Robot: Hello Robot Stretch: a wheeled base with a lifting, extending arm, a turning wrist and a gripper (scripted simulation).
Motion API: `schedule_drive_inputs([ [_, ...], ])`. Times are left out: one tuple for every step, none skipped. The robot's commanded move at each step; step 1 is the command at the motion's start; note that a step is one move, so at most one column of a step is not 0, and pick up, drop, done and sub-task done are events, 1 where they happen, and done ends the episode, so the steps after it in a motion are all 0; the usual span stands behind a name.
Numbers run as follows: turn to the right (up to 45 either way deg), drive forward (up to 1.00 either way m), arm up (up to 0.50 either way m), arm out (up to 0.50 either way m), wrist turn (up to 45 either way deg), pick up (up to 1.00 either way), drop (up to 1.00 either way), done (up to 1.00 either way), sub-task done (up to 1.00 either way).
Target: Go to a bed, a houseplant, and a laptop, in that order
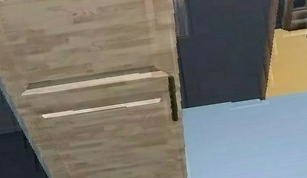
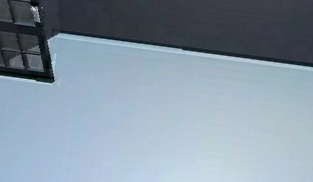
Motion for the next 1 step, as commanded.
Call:
schedule_drive_inputs([
  [-45.0, 0.0, 0.0, 0.0, 0.0, 0.0, 0.0, 0.0, 0.0],
])
